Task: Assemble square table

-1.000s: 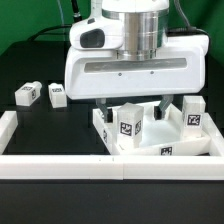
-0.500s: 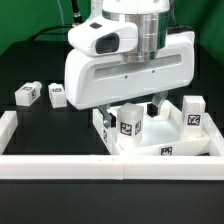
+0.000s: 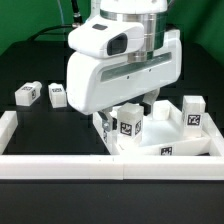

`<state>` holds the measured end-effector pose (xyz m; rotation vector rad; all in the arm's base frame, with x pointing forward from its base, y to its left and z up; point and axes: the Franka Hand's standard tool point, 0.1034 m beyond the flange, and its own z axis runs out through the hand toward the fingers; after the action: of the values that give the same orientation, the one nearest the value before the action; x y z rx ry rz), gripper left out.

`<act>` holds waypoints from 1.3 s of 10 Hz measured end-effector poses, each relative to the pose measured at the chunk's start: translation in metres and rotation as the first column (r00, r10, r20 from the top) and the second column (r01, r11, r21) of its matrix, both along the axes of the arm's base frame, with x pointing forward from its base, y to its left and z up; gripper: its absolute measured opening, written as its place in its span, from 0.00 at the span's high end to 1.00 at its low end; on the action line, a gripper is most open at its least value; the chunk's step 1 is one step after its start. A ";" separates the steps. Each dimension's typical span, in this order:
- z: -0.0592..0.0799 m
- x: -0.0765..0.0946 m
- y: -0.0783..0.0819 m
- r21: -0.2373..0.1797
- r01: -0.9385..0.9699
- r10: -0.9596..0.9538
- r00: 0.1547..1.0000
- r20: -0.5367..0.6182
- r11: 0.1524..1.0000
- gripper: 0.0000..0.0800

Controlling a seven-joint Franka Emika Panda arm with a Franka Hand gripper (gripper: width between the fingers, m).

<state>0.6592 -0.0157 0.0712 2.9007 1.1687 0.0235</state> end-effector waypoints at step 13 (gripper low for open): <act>0.000 0.000 0.000 0.014 0.605 -0.605 0.796 -0.003 0.796 0.64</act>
Offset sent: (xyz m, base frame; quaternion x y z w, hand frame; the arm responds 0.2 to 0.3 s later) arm 0.0000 0.0000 0.0000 0.0000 0.0000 0.0000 1.0000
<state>0.6590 -0.0158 0.0710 3.1305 0.1811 0.0266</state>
